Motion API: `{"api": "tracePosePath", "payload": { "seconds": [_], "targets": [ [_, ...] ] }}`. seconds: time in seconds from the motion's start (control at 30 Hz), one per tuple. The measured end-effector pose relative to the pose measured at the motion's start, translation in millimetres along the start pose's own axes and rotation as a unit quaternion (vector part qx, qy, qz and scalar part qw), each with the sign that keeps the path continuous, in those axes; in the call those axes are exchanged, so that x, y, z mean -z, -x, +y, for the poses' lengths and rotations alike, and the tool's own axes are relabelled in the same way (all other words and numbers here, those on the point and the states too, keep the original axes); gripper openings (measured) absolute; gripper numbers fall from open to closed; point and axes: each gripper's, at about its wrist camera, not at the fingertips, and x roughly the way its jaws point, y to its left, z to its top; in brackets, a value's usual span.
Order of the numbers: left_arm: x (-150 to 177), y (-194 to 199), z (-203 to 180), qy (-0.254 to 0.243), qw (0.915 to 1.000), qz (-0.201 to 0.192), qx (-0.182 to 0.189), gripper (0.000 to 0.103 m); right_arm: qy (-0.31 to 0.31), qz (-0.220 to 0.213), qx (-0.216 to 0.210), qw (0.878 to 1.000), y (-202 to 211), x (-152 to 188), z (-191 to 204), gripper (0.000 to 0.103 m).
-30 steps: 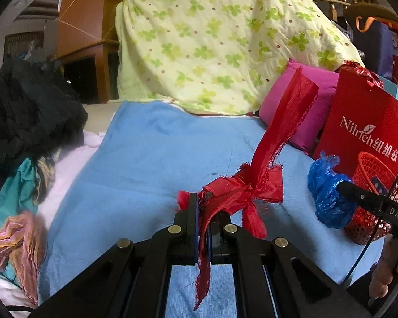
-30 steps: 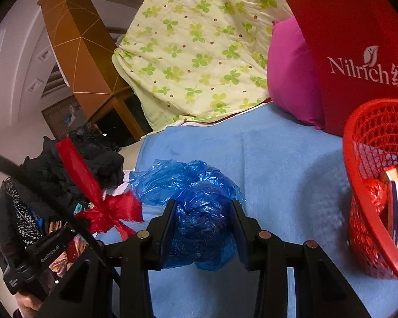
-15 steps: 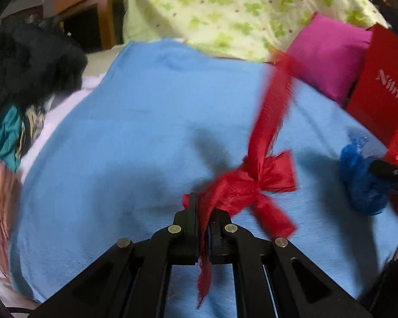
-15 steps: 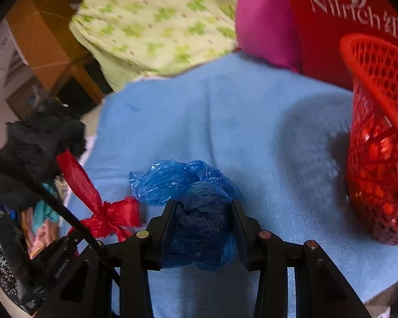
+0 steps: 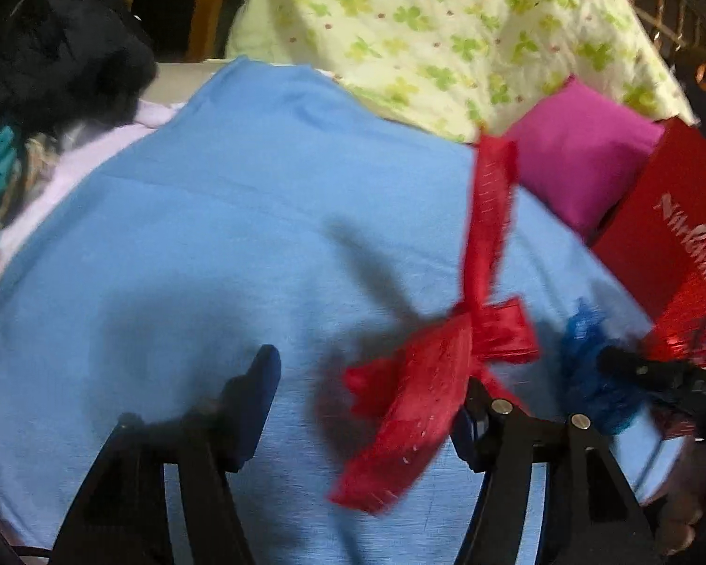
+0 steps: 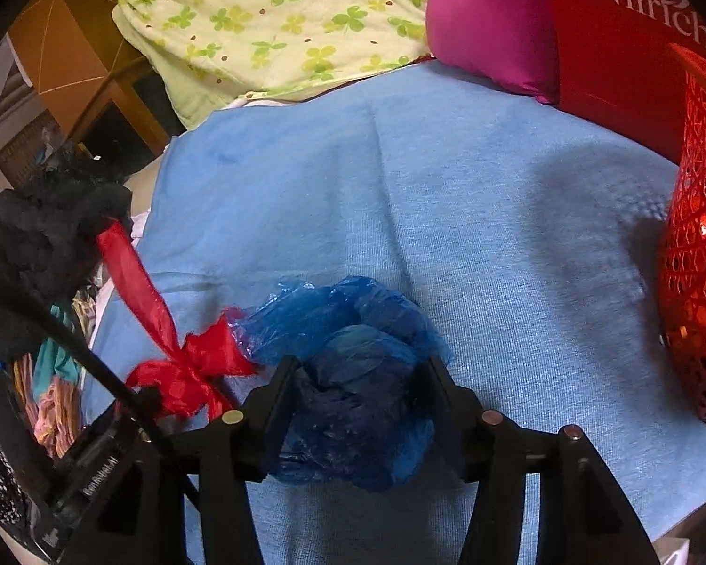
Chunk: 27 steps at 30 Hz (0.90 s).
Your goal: Collect trash
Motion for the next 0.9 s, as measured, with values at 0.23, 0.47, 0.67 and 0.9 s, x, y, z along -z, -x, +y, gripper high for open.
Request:
{"api": "tracePosePath", "payload": {
  "seconds": [0.23,0.47,0.67,0.9],
  "targets": [
    [1,0,-17,-0.026,0.9991,-0.005,0.032,0.075,-0.019,0.008,-0.017,1.0,3,1,-11,0.058],
    [-2,-30,-23,-0.038,0.9969,0.052,0.045,0.072,-0.019,0.005,-0.019,1.0,6,1,-17,0.058],
    [2,-32,-30,-0.058,0.995,0.06,0.055,0.031,-0.013,0.01,-0.023,1.0,3,3,-14,0.058],
    [0,-15,-26,-0.046,0.9967,0.032,0.059,0.025,0.023,-0.003,-0.019,1.0,8,5,0,0.052]
  ]
}}
